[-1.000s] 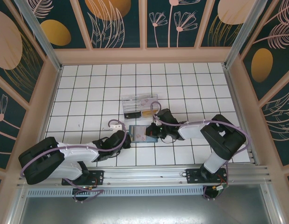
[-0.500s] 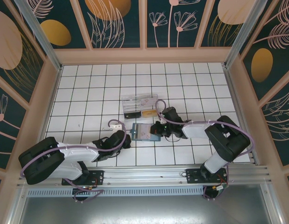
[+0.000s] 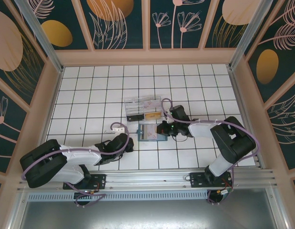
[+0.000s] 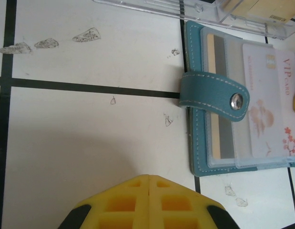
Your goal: Take the credit cards out of the card holder
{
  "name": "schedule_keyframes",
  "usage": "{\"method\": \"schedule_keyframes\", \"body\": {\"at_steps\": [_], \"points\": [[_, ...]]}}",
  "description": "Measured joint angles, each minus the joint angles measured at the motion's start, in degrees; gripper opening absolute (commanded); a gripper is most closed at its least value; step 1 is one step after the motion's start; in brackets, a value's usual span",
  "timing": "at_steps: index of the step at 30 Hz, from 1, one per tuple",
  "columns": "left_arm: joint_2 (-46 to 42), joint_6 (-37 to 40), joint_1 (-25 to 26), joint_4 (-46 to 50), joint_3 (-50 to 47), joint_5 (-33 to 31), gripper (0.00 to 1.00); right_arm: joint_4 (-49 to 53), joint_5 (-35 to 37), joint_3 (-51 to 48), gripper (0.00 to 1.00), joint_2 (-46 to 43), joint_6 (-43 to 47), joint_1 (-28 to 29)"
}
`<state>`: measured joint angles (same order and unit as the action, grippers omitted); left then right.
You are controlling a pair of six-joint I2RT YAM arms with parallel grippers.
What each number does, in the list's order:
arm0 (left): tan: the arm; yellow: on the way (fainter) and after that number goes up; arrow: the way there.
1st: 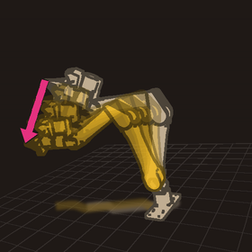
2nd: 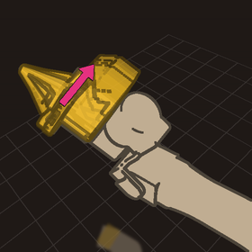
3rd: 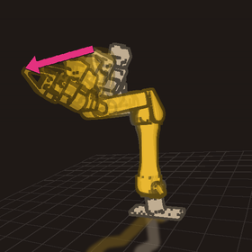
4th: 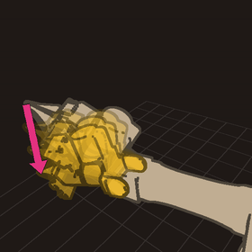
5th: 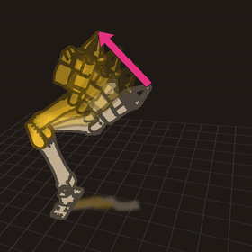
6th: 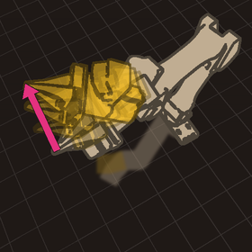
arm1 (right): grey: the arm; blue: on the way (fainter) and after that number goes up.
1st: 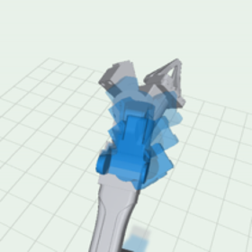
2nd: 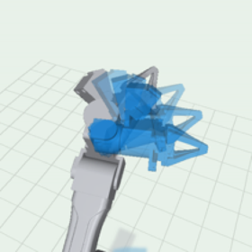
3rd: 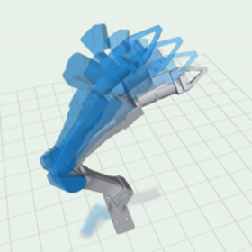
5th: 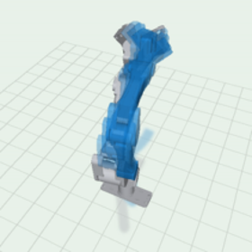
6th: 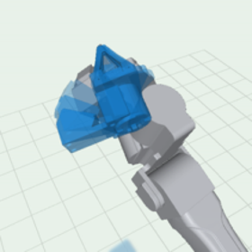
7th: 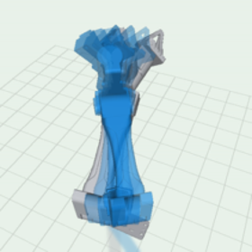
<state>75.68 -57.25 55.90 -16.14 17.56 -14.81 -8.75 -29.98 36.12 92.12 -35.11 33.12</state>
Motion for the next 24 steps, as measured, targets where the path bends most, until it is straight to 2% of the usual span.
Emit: {"method": "schedule_keyframes", "body": {"at_steps": [13, 24], "points": [[1.1, 2.1, 0.0, 0.0, 5.6, 2.6, 0.0, 0.8, -1.9, 1.0, 0.03, 1.4, 1.7, -1.2], [14.6, 4.9, 0.0, -0.7, 16.6, 4.3, 0.0, 0.0, -2.9, 1.0, 0.03, 1.6, 1.8, -1.2]]}}
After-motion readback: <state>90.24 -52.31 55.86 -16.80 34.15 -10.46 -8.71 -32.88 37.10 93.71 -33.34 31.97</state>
